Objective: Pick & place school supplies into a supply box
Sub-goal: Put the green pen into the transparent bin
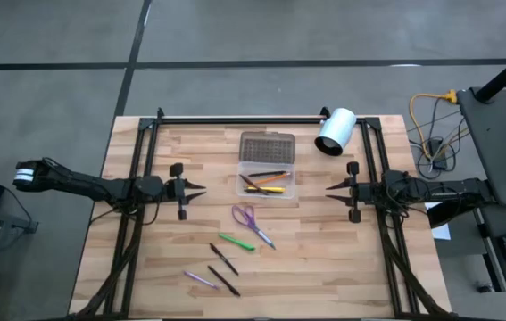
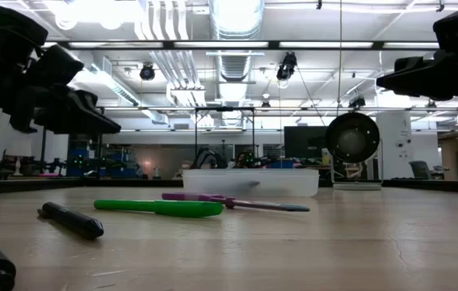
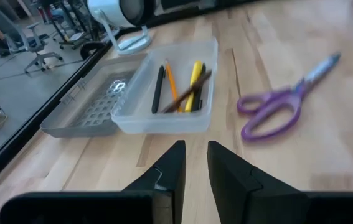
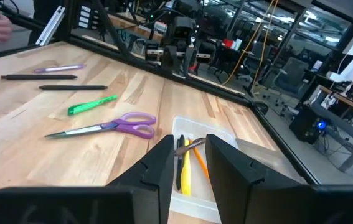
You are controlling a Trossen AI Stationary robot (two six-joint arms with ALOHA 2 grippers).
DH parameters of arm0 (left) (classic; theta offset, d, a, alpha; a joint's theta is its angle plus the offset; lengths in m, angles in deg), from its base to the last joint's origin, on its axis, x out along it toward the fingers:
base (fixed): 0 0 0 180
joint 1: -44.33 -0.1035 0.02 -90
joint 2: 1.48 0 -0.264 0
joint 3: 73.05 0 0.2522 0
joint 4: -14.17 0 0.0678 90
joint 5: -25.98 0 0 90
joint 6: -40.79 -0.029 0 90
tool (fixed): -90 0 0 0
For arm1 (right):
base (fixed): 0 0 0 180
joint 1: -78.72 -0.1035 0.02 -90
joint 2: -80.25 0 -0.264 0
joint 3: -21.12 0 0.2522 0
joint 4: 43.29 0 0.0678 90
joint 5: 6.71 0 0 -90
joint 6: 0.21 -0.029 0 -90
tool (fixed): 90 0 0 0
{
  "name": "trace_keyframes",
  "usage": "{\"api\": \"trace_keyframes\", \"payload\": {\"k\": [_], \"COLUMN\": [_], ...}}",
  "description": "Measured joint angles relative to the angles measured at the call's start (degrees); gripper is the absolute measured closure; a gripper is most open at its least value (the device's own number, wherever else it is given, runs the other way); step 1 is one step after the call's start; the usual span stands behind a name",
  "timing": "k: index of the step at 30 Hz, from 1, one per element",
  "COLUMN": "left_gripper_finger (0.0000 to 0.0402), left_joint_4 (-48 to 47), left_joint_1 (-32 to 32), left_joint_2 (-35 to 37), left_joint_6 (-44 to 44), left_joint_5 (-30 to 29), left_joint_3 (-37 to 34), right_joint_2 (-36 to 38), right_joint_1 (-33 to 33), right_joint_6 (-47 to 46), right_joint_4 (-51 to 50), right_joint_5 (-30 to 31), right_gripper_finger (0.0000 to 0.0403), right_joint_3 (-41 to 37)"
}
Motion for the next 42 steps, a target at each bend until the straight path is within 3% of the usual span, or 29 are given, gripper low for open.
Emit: {"api": "trace_keyframes", "payload": {"k": [7,24,31,38,42], "left_gripper_finger": [0.0349,0.0349,0.0349,0.0349,0.0349], "left_joint_4": [6.1,8.8,10.9,10.7,8.2], "left_joint_1": [0.0,0.0,0.0,0.0,0.0], "left_joint_2": [0.0,-0.7,-1.1,-6.0,-9.9], "left_joint_6": [11.1,13.7,20.1,22.0,22.2], "left_joint_5": [0.0,0.0,-0.1,0.2,5.0], "left_joint_3": [0.0,2.4,7.6,13.3,18.4], "right_joint_2": [0.0,0.0,0.0,0.0,0.0], "right_joint_1": [0.0,0.0,0.0,0.0,0.0], "right_joint_6": [4.0,6.3,6.1,6.0,6.0], "right_joint_4": [0.0,0.0,0.0,0.0,0.0], "right_joint_5": [0.1,0.1,0.1,0.0,0.0], "right_gripper_finger": [0.0319,0.0327,0.0318,0.0320,0.0327], "right_joint_3": [0.0,0.0,0.0,0.0,0.0]}}
